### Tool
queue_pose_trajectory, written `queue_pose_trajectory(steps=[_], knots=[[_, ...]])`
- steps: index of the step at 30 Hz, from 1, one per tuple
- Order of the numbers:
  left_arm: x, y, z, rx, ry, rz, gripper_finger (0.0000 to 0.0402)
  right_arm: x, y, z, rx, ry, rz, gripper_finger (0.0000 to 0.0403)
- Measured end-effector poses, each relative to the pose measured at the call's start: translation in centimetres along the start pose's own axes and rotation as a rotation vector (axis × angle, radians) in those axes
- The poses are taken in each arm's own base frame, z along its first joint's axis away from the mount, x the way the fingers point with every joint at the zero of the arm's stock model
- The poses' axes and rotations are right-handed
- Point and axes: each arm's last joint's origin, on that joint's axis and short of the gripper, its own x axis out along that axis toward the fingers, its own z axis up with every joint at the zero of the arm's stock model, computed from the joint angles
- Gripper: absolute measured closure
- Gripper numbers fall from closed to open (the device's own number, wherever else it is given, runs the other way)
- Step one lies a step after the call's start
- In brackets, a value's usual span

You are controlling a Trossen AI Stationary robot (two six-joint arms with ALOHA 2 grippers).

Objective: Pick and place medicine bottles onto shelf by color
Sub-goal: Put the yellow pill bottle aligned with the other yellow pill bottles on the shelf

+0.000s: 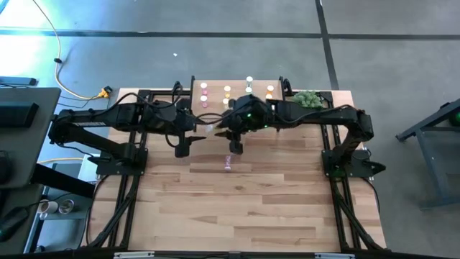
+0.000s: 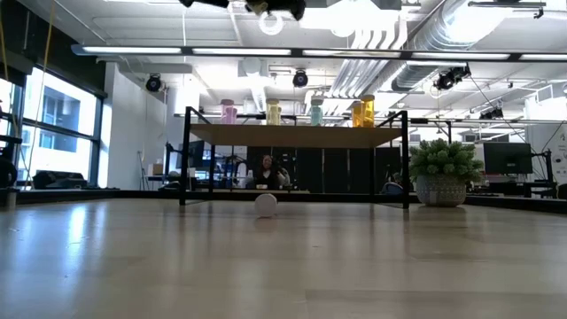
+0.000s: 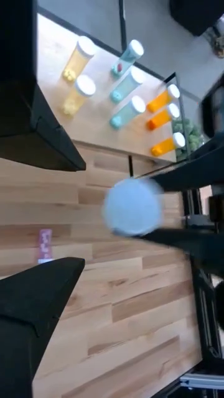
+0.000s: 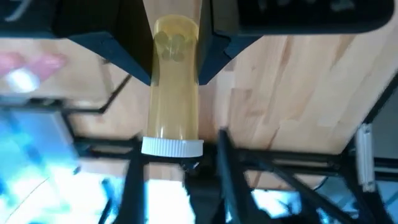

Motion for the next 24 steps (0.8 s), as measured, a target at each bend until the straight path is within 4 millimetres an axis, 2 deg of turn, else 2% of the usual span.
queue_pose_trajectory(steps=[8,13,18,24], knots=[[-0.1,0.2,1.1,0.041,-0.110,0.015,0.0173,-4.6,-0.4,2.0,-0.110,-0.136,-0.039,0.0314],[-0.3,0.3,2.4,0.078,-0.247,0.009,0.0176,-7.0,-0.1,2.8,-0.230,-0.205,0.024,0.0314],[-0.7,0.3,3.4,0.137,-0.366,-0.023,0.0178,-8.2,0.0,3.2,-0.280,-0.272,0.130,0.0314],[-0.1,-0.1,4.2,0.214,-0.461,-0.117,0.0178,-8.3,0.1,3.4,-0.293,-0.315,0.214,0.0314]])
